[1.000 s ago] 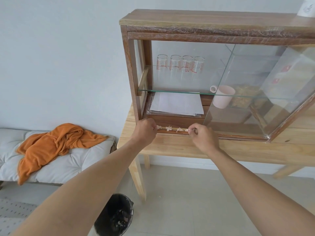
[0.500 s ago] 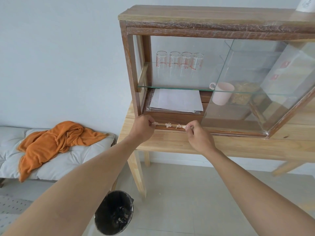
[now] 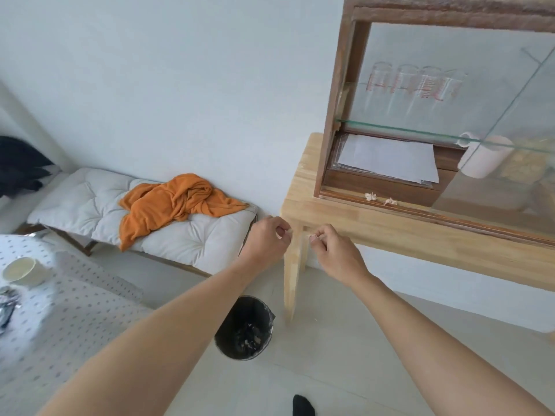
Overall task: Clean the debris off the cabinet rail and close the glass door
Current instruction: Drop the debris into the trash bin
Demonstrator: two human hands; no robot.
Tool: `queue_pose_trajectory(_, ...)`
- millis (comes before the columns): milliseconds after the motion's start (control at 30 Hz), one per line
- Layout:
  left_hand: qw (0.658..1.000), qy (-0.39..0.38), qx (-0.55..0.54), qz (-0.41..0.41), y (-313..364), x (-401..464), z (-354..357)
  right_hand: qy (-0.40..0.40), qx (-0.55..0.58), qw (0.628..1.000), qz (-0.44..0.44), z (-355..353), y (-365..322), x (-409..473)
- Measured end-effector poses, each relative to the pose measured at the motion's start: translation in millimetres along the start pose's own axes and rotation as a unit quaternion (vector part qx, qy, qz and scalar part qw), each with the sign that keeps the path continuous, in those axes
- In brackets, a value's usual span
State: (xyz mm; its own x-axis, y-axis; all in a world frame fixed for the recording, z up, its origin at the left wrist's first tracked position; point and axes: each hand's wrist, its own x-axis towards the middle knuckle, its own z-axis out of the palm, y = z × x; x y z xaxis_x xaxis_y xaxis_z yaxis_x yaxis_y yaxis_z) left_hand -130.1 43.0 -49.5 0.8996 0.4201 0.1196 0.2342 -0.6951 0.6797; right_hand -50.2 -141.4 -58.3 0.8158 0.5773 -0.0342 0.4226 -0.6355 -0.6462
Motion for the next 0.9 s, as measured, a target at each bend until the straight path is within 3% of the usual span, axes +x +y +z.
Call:
queue_pose_trajectory(233, 0.988, -0.006, 0.012, -0.151, -104.2, -53.6, -2.3, -0.120, -0.023, 0.992, -0.008, 118.5, -5.5, 13.0)
queue_pose_trajectory(533, 0.929, -0.016, 0.009, -0.369, -239.5, -95.3, 58.2, -0.276, -0.104, 0.956, -0.005, 273.8, 48.2, 48.4)
queue_pose_trajectory(900, 0.877, -0.062, -0.019, -0.476, -373.8, -122.8, 152.6, -0.391, -0.155, 0.907, -0.038, 445.0, 108.5, 78.6)
